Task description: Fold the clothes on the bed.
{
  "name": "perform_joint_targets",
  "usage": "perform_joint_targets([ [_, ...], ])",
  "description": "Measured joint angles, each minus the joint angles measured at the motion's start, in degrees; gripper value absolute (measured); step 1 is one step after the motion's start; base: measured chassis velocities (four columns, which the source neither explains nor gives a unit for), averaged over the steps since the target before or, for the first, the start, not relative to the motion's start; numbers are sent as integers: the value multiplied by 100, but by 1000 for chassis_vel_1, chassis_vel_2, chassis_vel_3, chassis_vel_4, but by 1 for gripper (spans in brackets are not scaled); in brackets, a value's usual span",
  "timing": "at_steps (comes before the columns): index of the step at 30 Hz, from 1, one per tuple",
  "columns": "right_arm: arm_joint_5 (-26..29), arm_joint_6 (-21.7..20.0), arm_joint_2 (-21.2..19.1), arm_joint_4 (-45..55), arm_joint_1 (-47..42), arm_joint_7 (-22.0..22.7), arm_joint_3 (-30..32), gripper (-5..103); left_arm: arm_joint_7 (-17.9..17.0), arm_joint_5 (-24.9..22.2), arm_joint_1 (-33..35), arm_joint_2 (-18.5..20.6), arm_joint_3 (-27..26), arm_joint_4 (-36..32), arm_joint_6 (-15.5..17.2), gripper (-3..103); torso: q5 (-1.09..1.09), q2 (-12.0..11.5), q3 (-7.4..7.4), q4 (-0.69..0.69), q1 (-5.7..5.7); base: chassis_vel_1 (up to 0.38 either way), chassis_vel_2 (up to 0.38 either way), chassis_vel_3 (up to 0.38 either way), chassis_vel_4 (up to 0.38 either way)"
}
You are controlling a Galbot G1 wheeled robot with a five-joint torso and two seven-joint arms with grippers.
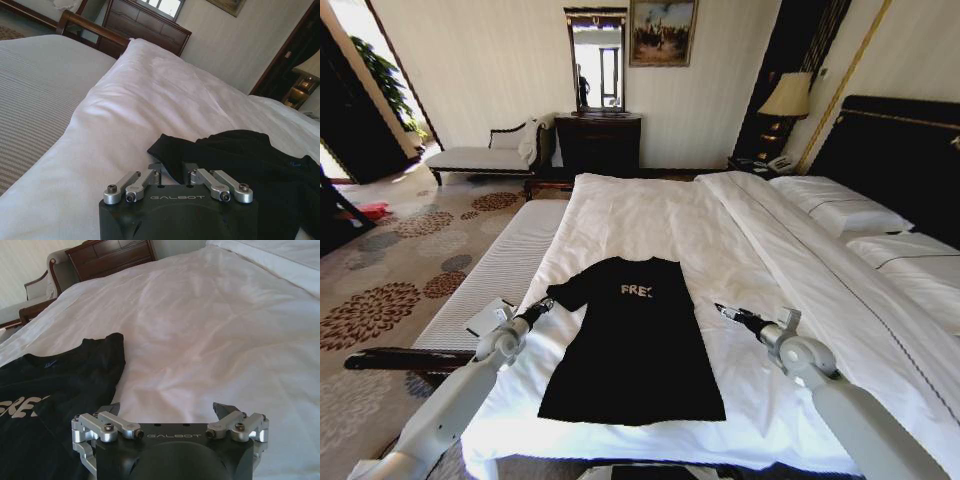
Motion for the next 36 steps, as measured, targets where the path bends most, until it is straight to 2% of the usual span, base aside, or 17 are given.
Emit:
perform_joint_targets([
  [2,0,-2,2,-3,22,-1,-16,100,0,-2,-35,-27,-7,66,-25,13,0,0,0,0,0,0,0,0,0],
  [5,2,-3,3,-4,31,-2,-18,100,2,-2,-37,-47,-10,75,-30,7,0,0,0,1,0,0,0,0,0],
  [6,4,-3,2,-7,31,-4,-19,100,2,-2,-37,-69,-18,75,-39,1,0,0,0,1,1,0,0,0,0],
  [14,-4,-3,15,-10,-11,-20,-16,100,-6,-21,-23,-77,-125,83,-85,0,-1,0,0,-1,0,0,0,0,0],
  [20,-9,-3,15,-3,-23,-55,-13,100,-26,-161,-110,91,-288,95,-74,0,-1,0,0,0,0,0,0,0,0],
  [26,-23,2,35,22,-38,-75,-14,100,-80,-307,-557,226,-132,291,-4,0,-1,0,0,0,0,0,0,0,0],
  [30,-30,6,33,63,-97,-84,-7,100,-123,-336,-995,128,33,489,63,0,0,0,0,-1,0,0,0,0,0],
  [36,-55,18,28,72,-170,-99,31,100,-192,-323,-1274,46,148,555,111,0,0,0,0,0,1,0,0,0,0],
])
